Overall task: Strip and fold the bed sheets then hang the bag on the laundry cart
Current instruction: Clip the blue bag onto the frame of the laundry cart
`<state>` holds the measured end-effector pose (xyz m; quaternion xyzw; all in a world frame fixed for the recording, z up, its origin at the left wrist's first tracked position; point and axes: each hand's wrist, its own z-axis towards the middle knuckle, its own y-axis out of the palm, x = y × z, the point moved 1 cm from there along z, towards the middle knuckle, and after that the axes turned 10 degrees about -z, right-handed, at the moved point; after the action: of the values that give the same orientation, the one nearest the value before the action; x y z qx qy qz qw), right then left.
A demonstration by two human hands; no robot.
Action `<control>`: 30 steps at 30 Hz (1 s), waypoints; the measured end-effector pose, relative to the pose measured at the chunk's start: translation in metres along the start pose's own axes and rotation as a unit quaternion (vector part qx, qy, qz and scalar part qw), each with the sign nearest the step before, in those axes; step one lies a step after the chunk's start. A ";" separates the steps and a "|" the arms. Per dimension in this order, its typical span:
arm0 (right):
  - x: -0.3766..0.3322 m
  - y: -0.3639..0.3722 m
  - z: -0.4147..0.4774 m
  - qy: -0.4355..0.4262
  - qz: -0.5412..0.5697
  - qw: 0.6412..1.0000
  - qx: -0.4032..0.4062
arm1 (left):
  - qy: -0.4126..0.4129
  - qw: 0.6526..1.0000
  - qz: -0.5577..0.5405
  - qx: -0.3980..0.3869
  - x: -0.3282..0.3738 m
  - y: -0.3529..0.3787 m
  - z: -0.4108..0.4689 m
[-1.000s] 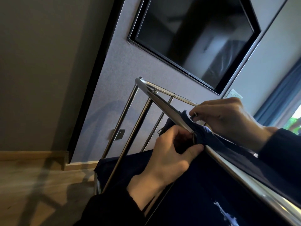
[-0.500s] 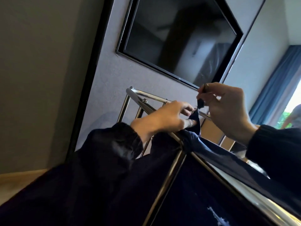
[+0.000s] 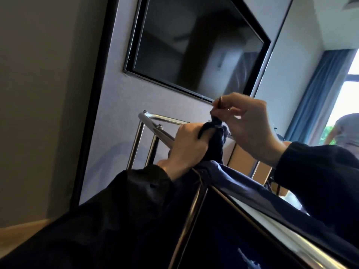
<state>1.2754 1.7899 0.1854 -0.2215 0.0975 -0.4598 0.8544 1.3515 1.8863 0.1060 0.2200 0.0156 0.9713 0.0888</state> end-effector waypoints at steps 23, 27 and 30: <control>-0.031 0.002 -0.013 -0.390 -0.132 0.865 -0.288 | 0.005 0.991 -0.106 -0.084 0.008 -0.027 -0.049; -0.041 0.000 -0.011 -0.380 -0.123 0.855 -0.331 | -0.004 0.982 -0.104 -0.158 0.004 -0.045 -0.048; -0.041 0.002 -0.014 -0.366 -0.120 0.855 -0.347 | 0.005 0.965 -0.031 -0.260 0.003 -0.058 -0.048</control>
<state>1.2488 1.8211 0.1709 -0.6657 -0.0968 -0.3811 0.6342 1.3375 1.9445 0.0604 0.1837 -0.2308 0.9398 0.1728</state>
